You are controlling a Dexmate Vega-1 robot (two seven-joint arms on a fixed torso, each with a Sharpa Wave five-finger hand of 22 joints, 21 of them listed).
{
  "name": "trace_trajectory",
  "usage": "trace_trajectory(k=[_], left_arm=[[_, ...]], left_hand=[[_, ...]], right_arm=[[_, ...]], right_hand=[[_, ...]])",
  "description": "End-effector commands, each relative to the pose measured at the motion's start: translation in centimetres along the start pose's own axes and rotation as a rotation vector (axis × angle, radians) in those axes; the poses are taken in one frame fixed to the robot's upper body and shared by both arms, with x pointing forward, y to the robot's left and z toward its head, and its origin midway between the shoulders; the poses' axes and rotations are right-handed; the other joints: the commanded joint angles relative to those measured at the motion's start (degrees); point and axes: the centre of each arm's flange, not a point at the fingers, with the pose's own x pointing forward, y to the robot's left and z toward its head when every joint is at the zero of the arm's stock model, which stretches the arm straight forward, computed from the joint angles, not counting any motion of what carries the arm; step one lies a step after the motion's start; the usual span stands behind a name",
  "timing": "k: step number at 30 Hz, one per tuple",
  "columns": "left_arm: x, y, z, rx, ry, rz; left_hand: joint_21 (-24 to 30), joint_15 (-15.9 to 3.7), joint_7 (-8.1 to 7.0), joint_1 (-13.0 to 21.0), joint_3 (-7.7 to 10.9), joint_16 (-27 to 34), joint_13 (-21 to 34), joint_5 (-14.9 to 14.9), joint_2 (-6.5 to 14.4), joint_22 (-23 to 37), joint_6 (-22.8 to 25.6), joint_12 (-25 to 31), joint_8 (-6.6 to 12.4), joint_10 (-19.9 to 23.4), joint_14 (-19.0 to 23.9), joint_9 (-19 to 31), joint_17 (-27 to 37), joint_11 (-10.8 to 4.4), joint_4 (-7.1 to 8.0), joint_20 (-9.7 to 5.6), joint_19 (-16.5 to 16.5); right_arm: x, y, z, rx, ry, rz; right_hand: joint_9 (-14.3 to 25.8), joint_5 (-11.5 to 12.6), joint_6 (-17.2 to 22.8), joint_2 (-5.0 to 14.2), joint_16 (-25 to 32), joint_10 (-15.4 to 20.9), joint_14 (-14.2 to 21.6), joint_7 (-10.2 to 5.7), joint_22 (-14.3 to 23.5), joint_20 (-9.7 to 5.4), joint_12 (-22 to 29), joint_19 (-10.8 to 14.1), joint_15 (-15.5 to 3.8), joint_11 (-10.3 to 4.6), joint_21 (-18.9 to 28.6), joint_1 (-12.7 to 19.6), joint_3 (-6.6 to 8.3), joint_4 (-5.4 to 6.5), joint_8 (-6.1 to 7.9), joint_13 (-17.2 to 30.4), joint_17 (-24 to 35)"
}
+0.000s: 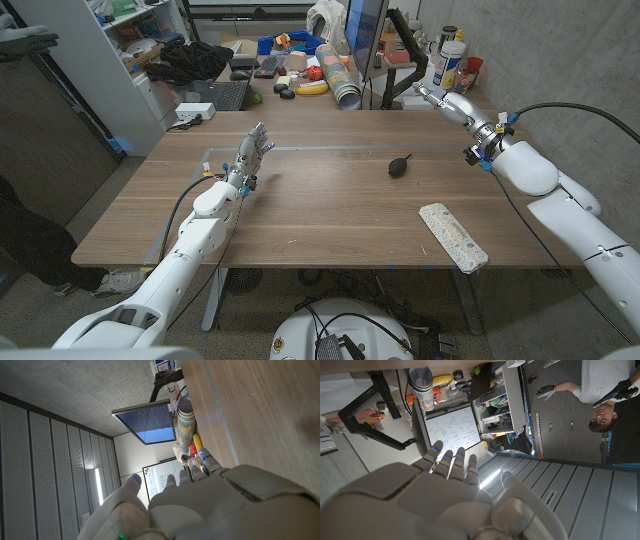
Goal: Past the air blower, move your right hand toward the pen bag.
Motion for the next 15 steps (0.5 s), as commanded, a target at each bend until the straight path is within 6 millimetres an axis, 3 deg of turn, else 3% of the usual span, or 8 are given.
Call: trace_trajectory(k=[1, 15], left_arm=[[0.0, 0.0, -0.1, 0.003, 0.008, -0.003], [0.1, 0.1, -0.1, 0.007, 0.01, -0.004]], left_hand=[[-0.14, -0.54, -0.44, -0.05, -0.19, 0.25, 0.09, 0.39, 0.69, 0.13, -2.64, 0.26, 0.22, -0.85, -2.89, 0.19, 0.15, 0.26, 0.18, -1.12, -5.41], [-0.28, -0.48, -0.41, -0.03, -0.28, 0.26, 0.09, 0.39, 0.7, 0.14, -2.62, 0.24, 0.22, -0.88, -2.87, 0.2, 0.15, 0.29, 0.18, -1.1, -5.37]], right_arm=[[-0.9, -0.8, 1.1, -0.093, 0.005, 0.014], [-2.1, -1.7, 2.0, -0.178, 0.015, 0.022]], right_hand=[[0.32, 0.24, 0.61, 0.49, 0.06, 0.45, 0.52, 0.1, 0.1, -0.05, 0.06, 0.42, 0.01, 0.02, -0.18, 0.32, -0.01, -0.37, -0.1, 0.16, 0.11], [0.32, 0.18, 1.31, 0.12, 0.17, 1.38, 1.22, -0.05, 0.09, 0.15, 0.21, 1.0, -0.23, -0.03, -0.29, 0.26, -0.18, -0.46, -0.07, 0.16, 0.12]])
